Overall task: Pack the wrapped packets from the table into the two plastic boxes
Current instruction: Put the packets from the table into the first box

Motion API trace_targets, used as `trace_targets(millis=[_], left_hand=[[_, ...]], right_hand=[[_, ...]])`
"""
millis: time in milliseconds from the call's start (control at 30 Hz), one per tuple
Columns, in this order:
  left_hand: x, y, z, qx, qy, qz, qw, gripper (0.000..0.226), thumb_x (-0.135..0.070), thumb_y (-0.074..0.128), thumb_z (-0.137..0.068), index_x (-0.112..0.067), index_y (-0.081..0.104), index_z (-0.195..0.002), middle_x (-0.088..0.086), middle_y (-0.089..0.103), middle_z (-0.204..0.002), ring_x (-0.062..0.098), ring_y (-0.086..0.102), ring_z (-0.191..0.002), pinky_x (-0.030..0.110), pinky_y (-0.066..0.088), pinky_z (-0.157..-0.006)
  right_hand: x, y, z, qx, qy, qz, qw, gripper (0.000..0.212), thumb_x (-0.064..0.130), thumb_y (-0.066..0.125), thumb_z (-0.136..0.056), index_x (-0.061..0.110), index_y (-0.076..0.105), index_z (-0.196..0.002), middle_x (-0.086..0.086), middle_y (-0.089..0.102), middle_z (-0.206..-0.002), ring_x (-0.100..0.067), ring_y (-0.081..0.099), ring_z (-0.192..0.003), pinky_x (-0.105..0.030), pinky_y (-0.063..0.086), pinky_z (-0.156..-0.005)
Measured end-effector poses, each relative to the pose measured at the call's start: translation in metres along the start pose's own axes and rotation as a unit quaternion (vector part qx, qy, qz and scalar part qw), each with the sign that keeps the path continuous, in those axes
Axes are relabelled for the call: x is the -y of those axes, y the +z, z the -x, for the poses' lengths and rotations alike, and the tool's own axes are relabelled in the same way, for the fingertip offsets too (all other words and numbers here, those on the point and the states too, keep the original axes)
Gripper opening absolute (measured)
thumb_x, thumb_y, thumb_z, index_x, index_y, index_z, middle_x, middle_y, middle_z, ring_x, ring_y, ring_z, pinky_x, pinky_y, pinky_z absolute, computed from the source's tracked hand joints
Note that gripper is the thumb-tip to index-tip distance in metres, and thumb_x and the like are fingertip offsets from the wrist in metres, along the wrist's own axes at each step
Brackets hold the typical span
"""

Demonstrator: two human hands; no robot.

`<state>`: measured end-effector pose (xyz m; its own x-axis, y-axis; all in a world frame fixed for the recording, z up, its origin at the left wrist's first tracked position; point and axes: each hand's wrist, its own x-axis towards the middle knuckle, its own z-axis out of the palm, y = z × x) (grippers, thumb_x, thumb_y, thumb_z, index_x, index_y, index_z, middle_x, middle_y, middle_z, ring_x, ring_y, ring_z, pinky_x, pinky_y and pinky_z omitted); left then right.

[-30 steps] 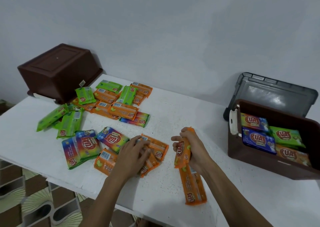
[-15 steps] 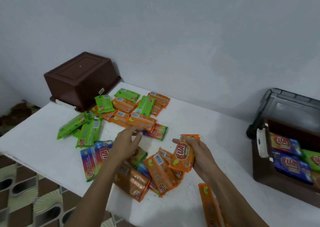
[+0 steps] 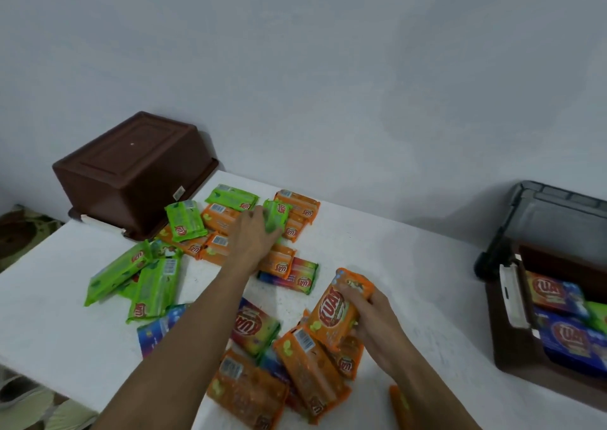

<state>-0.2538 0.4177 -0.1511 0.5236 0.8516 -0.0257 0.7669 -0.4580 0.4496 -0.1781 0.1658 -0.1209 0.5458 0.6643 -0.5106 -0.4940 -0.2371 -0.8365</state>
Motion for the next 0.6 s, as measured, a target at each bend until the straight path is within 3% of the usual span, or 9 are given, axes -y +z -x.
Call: trace_targets(millis=[133, 267, 400, 500, 600], left_hand=[[-0.012, 0.007, -0.010, 0.004, -0.034, -0.012, 0.999, 0.093, -0.062, 0.070, -0.072, -0.012, 0.031, -0.141, 0.015, 0.048, -0.134, 0.033, 0.050, -0.120, 0.044, 0.045, -0.089], [-0.014, 0.006, -0.011, -0.037, -0.014, 0.018, 0.999, 0.075, -0.049, 0.074, -0.076, -0.016, 0.039, -0.133, 0.014, 0.055, -0.122, 0.032, 0.057, -0.108, 0.040, 0.047, -0.079], [-0.015, -0.002, -0.005, -0.083, 0.003, 0.111, 0.990, 0.071, -0.040, 0.073, -0.079, -0.024, 0.038, -0.137, 0.012, 0.054, -0.125, 0.029, 0.056, -0.109, 0.040, 0.048, -0.083], [-0.020, -0.016, 0.001, -0.115, 0.030, 0.301, 0.946, 0.072, -0.031, 0.075, -0.079, -0.033, 0.035, -0.139, 0.003, 0.055, -0.125, 0.019, 0.058, -0.109, 0.037, 0.054, -0.086], [-0.028, -0.032, 0.015, -0.070, 0.033, 0.512, 0.855, 0.072, -0.012, 0.071, -0.084, -0.043, 0.037, -0.138, 0.003, 0.057, -0.120, 0.015, 0.064, -0.101, 0.027, 0.058, -0.072]], right_hand=[[-0.006, -0.001, -0.003, -0.011, 0.007, -0.006, 1.000, 0.026, 0.020, 0.068, -0.090, 0.015, 0.065, -0.115, -0.007, 0.076, -0.099, -0.024, 0.073, -0.093, -0.050, 0.058, -0.083], [-0.007, -0.005, -0.003, -0.007, 0.001, 0.004, 1.000, 0.027, 0.017, 0.070, -0.088, 0.015, 0.065, -0.115, -0.011, 0.075, -0.101, -0.028, 0.073, -0.093, -0.052, 0.059, -0.080], [-0.004, -0.010, 0.001, -0.008, -0.020, 0.054, 0.998, 0.028, 0.020, 0.072, -0.087, 0.021, 0.067, -0.114, -0.010, 0.073, -0.105, -0.027, 0.074, -0.091, -0.054, 0.059, -0.076], [0.001, -0.014, 0.005, -0.006, -0.032, 0.080, 0.996, 0.024, 0.022, 0.071, -0.088, 0.022, 0.067, -0.111, -0.010, 0.073, -0.102, -0.024, 0.074, -0.088, -0.046, 0.061, -0.069], [0.007, -0.020, 0.010, -0.005, -0.040, 0.080, 0.996, 0.023, 0.021, 0.071, -0.088, 0.020, 0.066, -0.111, -0.012, 0.072, -0.103, -0.025, 0.074, -0.088, -0.046, 0.061, -0.069]])
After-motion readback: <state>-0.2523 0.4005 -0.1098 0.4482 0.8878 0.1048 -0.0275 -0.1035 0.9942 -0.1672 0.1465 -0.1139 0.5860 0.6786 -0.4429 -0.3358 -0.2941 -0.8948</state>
